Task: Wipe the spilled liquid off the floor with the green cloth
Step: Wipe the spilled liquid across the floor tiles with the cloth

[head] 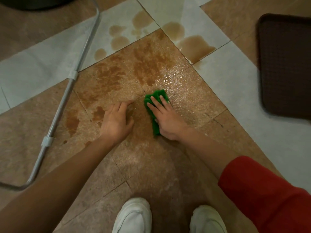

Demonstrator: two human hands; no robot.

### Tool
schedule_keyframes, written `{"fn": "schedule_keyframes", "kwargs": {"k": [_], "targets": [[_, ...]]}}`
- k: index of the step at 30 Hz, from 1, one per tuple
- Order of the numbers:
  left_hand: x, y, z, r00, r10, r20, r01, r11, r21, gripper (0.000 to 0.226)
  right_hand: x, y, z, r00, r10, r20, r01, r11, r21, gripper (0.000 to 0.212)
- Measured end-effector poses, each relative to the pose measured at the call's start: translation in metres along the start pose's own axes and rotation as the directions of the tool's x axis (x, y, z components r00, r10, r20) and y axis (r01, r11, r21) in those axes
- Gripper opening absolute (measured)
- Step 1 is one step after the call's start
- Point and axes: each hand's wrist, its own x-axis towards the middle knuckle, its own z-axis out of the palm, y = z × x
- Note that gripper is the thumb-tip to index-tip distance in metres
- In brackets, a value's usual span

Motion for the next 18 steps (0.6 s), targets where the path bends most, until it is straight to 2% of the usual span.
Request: {"fn": "schedule_keyframes", "kwargs": {"k": [2,6,9,10,12,14,16,18], "targets": [[0.003,0.003,0.001,1.000,0.003,-0.010,-0.003,1.000,-0.006,0.054,-0.005,-0.008,0.007,1.000,0.000,0.000,0.000,1.000,0.010,0.065],[0.005,0.011,0.007,1.000,0.017,0.020,-0.016,1.000,-0.018,0.053,-0.029,-0.021,0.029,0.980,-0.197,0.043,0.199,0.979,-0.052,0.062],[0.002,0.016,0.012,0.998,0.033,0.051,-0.031,0.999,-0.037,0.053,-0.032,-0.005,0.024,0.968,-0.241,0.075,0.247,0.965,-0.085,0.062],[0.001,0.017,0.013,0.997,0.032,0.064,-0.030,0.999,-0.036,0.054,-0.033,0.000,0.021,0.977,-0.203,0.070,0.209,0.974,-0.085,0.063],[0.001,0.018,0.014,0.996,0.040,0.081,-0.039,0.999,-0.015,0.055,-0.030,0.008,0.014,1.000,-0.014,0.013,0.014,1.000,-0.027,0.065],[0.002,0.021,0.014,0.995,0.051,0.086,-0.051,0.999,-0.003,0.055,-0.026,0.008,0.011,0.989,0.148,-0.021,-0.148,0.989,0.005,0.065],[0.004,0.025,0.014,0.995,0.072,0.075,-0.071,0.997,-0.009,0.054,-0.028,-0.003,0.015,0.985,0.172,-0.025,-0.173,0.984,-0.042,0.071],[0.007,0.030,0.014,0.995,0.085,0.046,-0.085,0.996,-0.013,0.054,-0.039,-0.018,0.025,0.997,0.073,-0.003,-0.073,0.994,-0.082,0.075]]}}
